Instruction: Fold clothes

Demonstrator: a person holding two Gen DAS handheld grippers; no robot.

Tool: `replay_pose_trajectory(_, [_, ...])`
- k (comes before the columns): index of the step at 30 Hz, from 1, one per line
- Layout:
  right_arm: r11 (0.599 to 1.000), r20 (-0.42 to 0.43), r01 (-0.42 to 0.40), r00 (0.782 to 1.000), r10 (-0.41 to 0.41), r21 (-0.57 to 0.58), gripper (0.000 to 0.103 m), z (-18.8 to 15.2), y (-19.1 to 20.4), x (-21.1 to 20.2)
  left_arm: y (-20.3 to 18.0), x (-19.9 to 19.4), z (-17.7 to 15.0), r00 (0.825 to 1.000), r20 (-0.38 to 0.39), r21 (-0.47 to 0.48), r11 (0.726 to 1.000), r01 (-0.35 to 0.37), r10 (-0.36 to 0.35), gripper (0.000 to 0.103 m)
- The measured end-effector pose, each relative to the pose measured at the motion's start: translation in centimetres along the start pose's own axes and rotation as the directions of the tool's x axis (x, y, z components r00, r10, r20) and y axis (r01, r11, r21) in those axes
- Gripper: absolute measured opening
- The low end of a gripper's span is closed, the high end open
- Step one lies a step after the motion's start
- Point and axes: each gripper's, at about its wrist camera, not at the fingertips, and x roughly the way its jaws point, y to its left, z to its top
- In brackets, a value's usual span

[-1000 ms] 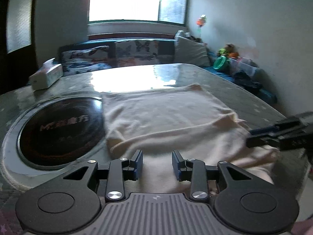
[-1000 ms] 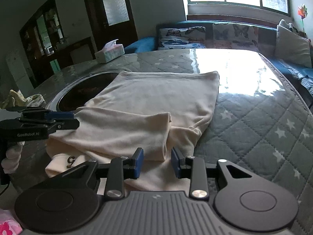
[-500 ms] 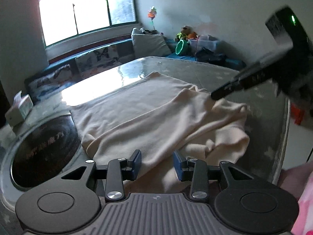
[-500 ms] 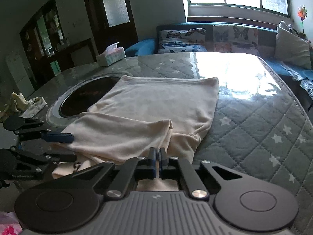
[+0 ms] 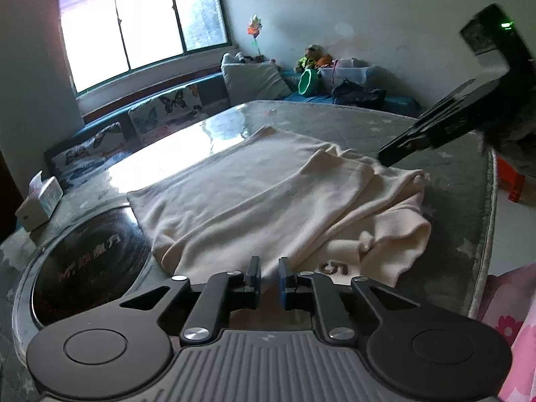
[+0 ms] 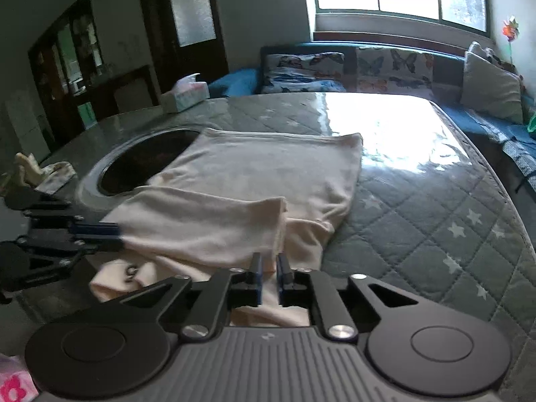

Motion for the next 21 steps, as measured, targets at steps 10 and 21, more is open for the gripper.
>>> replay_pose_trajectory(10, [1.000,-0.017,-0.005,1.000,0.005,0.004,0.002,-0.1,-0.2,1.8,0.3,0.9,-0.3,1.000,-0.014,0.013,1.000,-0.018,0.018,0.006])
replay_pose_trajectory(21, [0.999,0.003,0.002,1.000,-0.002,0.040,0.005,-0.3,0.3,0.1,1.1,-0.5,-0.5,1.000,0.018,0.021,1.000,0.013,-0.014,0.009])
